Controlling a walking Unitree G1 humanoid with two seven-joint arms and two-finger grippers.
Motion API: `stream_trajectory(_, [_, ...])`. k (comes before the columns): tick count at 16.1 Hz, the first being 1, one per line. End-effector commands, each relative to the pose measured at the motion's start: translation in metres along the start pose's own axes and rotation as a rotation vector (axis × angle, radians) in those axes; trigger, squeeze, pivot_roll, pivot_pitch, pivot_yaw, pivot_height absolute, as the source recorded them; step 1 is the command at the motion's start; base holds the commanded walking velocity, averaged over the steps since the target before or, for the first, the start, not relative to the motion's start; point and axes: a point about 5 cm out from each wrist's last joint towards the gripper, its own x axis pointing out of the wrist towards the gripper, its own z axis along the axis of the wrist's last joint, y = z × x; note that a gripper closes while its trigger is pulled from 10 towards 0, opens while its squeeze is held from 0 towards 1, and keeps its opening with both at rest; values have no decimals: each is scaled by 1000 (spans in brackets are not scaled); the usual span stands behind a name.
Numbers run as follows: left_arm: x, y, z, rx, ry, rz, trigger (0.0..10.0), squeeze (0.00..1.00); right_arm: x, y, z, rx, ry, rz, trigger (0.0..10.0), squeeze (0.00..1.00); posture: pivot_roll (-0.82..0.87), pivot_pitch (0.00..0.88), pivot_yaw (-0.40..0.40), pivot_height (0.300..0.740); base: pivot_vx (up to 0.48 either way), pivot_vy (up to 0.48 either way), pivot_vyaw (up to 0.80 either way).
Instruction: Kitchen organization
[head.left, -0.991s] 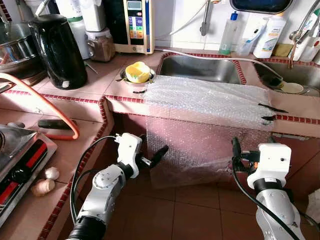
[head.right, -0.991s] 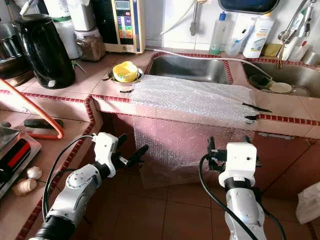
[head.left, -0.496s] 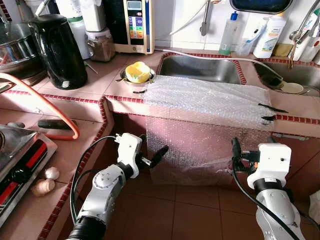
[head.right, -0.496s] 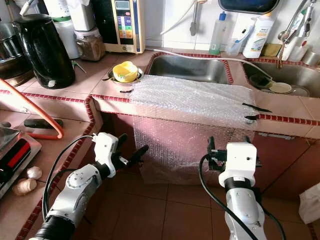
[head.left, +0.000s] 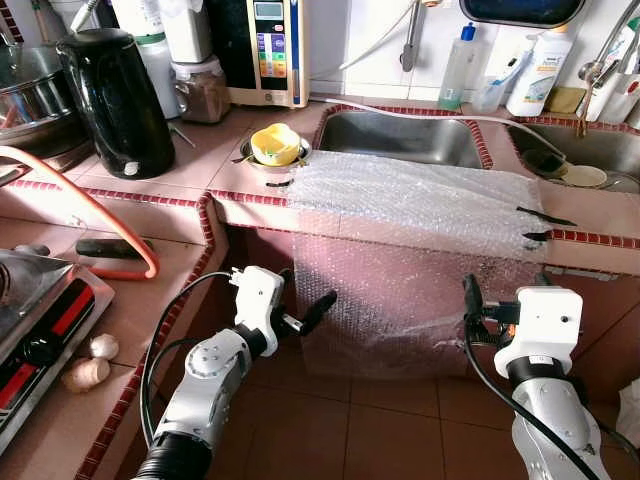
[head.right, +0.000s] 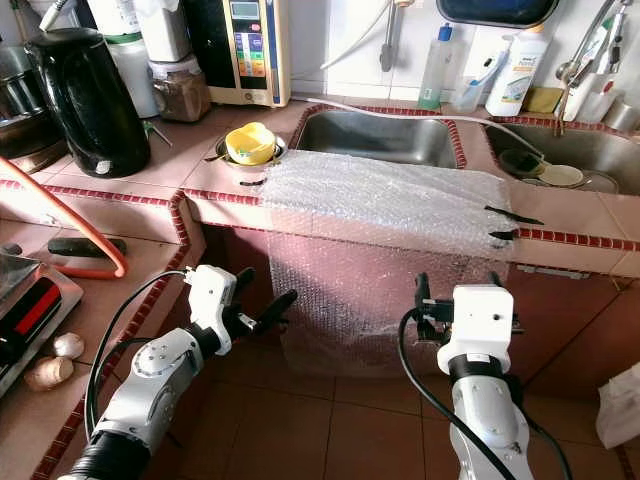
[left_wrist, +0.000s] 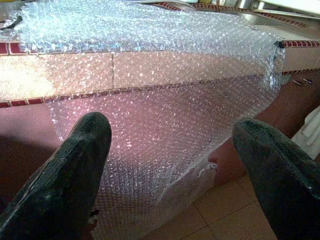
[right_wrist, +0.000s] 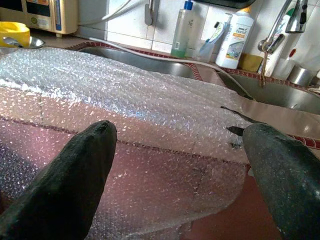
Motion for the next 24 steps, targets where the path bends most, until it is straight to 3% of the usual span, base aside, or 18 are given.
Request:
stream_trajectory(1, [0,2,3,10,-4,3,10000,0,1,0,2,-5,-8,-1,10000,0,-95,0,33,740,0,0,0])
stream_trajectory(8, [0,2,3,10,-4,3,10000,0,1,0,2,-5,-8,-1,10000,0,-95,0,33,740,0,0,0])
stream_trajectory(9, [4,12,12,12,-44,121,10000,0,0,-1,1,-1,-8,-21,10000,0,-101,0,44,740,0,0,0])
stream_trajectory(10, [5,17,16,12,-62,172,10000,0,0,-2,1,5,-9,-28,10000,0,-101,0,44,740,0,0,0])
stream_trajectory(14, [5,20,18,24,-66,200,10000,0,-1,-2,1,2,-6,-26,10000,0,-98,0,45,740,0,0,0])
stream_trajectory(19, [-9,44,27,64,-94,340,10000,0,-5,-14,4,-9,-22,-83,10000,0,-95,0,51,740,0,0,0])
stream_trajectory(24, [-12,40,23,48,-78,307,10000,0,-3,-15,4,-4,-20,-112,10000,0,-93,0,52,740,0,0,-128])
